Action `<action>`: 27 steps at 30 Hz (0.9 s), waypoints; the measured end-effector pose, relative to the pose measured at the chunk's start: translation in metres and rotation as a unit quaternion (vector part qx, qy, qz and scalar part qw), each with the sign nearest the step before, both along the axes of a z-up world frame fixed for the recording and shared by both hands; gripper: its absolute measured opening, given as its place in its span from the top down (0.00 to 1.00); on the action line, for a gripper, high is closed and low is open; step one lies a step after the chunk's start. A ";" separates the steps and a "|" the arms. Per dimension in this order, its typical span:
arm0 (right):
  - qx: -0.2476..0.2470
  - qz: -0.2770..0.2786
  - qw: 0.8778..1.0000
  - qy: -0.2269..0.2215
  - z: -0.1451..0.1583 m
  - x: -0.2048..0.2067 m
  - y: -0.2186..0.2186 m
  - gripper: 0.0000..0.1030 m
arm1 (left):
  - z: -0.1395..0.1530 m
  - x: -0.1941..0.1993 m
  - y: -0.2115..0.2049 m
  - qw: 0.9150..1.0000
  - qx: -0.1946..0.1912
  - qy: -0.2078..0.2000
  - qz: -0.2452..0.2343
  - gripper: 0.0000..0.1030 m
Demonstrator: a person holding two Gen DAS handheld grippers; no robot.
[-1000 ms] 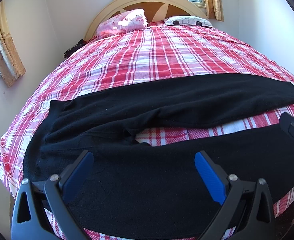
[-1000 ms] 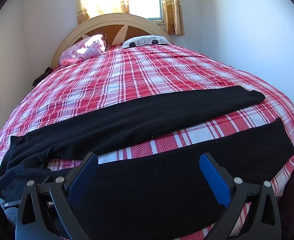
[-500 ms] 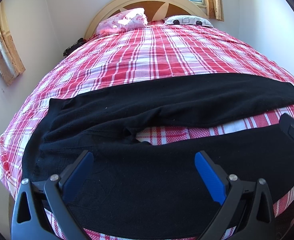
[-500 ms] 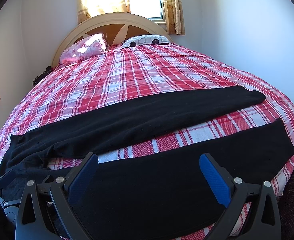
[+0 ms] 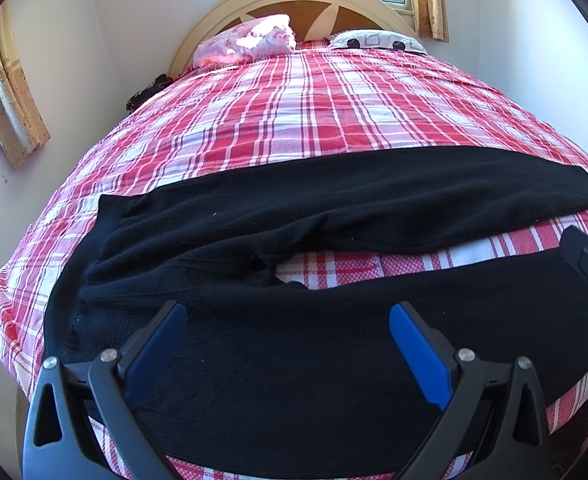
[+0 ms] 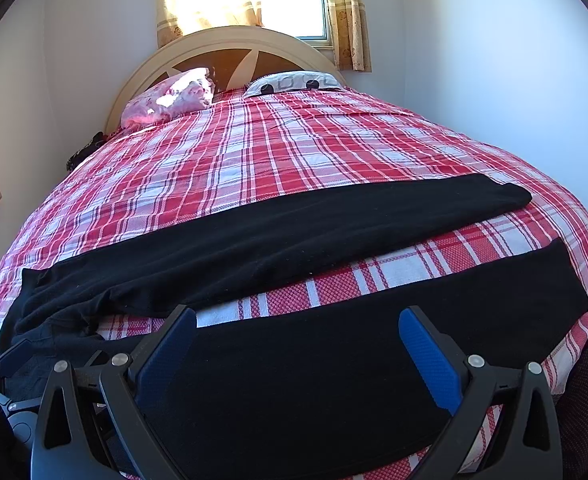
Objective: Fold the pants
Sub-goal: 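Grasp the black pants leg end with the right gripper and lift it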
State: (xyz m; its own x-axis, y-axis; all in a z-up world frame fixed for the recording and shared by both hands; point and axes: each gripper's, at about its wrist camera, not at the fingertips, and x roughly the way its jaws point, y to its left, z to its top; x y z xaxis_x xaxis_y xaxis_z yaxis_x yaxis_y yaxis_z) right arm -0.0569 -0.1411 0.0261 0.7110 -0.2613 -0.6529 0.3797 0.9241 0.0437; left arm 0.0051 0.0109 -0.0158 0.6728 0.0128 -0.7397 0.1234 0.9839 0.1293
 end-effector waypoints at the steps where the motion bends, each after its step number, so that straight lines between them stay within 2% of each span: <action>1: -0.001 0.001 1.000 0.000 0.000 0.000 0.001 0.01 | 0.000 0.001 0.002 1.000 -0.001 0.001 0.001 0.00; 19: -0.010 0.024 1.000 0.013 -0.002 0.018 0.006 0.01 | -0.007 0.022 0.043 1.000 0.003 0.016 0.020 0.00; 24: -0.004 0.081 0.997 0.012 0.004 0.034 0.019 0.01 | -0.006 0.033 0.073 0.999 0.010 0.013 0.039 0.00; 27: 0.011 0.143 0.990 0.005 0.013 0.057 0.029 0.01 | 0.001 0.050 0.095 0.998 0.010 0.011 0.057 0.00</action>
